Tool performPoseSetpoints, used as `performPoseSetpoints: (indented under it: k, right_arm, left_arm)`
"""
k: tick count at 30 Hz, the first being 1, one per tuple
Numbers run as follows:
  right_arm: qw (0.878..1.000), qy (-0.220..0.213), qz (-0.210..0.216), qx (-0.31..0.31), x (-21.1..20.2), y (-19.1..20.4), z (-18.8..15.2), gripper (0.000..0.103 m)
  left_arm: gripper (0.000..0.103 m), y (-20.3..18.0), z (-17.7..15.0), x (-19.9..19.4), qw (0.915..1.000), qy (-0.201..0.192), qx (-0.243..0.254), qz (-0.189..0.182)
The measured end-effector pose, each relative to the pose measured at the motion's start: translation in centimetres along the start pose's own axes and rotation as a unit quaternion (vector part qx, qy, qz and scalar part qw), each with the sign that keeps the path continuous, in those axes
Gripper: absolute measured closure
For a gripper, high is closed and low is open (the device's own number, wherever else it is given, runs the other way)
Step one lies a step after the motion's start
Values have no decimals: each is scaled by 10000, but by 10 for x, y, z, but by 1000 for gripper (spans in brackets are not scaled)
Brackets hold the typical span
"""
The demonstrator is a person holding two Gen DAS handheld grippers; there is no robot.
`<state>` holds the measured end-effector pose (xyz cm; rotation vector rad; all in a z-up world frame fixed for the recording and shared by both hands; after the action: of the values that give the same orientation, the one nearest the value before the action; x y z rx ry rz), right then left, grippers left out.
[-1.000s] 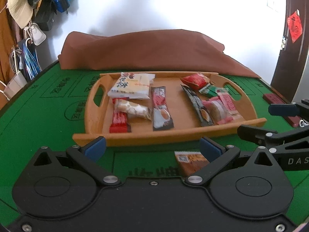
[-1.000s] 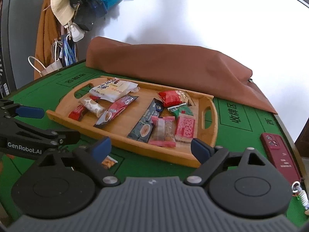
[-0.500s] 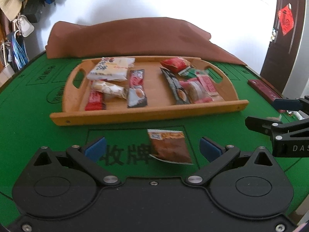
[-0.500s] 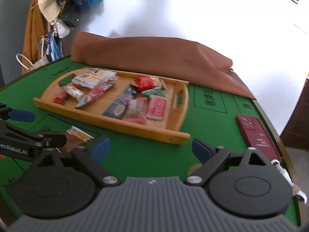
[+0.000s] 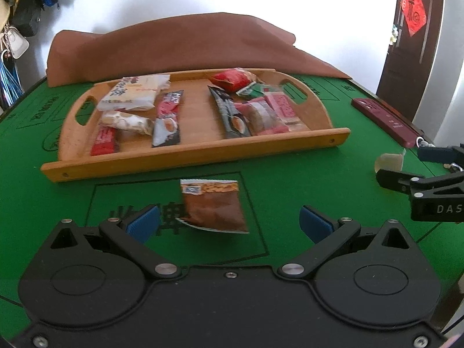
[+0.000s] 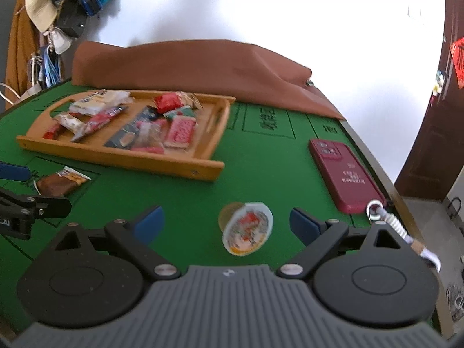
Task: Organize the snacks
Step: 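Move both tools back toward the brown packet and jelly cup on the table, then grasp the brown almond packet with the left tool while the right tool grasps the jelly cup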
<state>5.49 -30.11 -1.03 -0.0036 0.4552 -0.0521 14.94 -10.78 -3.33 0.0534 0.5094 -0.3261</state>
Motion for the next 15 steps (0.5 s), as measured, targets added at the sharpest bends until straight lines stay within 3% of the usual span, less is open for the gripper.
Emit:
performPoseSetpoints:
  k: [9, 12, 15]
  right_arm:
    - [9995, 284, 52, 161, 17, -6, -12, 6]
    - [9985, 443, 146, 294, 22, -7, -15, 6]
    - [9975, 528, 236, 397, 24, -8, -17, 9]
  left_arm:
    - [9, -8, 3, 8, 10000, -57, 47, 29]
    - [21, -4, 5, 12, 9999, -45, -46, 109]
    - [38, 0, 6, 15, 9998, -19, -105, 174]
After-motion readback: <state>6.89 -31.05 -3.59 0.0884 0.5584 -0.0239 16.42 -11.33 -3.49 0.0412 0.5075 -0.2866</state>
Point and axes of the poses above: each gripper's, at about its wrist camera, not at the fingertips, and x roughly the way its jaws point, y to its left, z to its top, the point moved 7 cm from there along x, roughly the way its jaws point, and after that the axes turned 12 degrees about -y, right-handed, at the moved point
